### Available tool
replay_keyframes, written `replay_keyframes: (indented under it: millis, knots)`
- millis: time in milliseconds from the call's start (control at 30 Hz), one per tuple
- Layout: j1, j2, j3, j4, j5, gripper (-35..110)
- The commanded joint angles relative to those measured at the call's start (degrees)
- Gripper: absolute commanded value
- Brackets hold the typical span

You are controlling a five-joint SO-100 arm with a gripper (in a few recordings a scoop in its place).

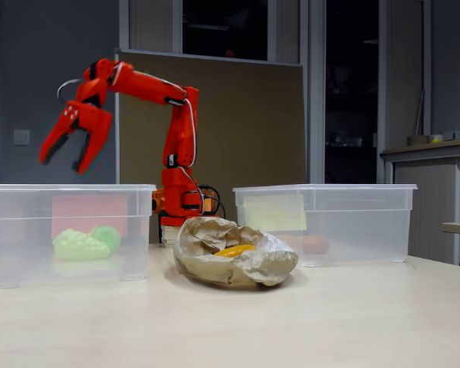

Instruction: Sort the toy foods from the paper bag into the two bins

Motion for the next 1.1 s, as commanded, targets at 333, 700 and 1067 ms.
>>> replay_keyframes:
  millis: [333, 700, 1067]
  knots:
    - [-42.36, 8.53, 1.76, -3.96, 5.71, 12]
    - [-62.75, -2.37, 13.10, -13.01, 19.25, 49]
    - [-70.40, -12.04, 17.93, -25.84, 10.90, 41]
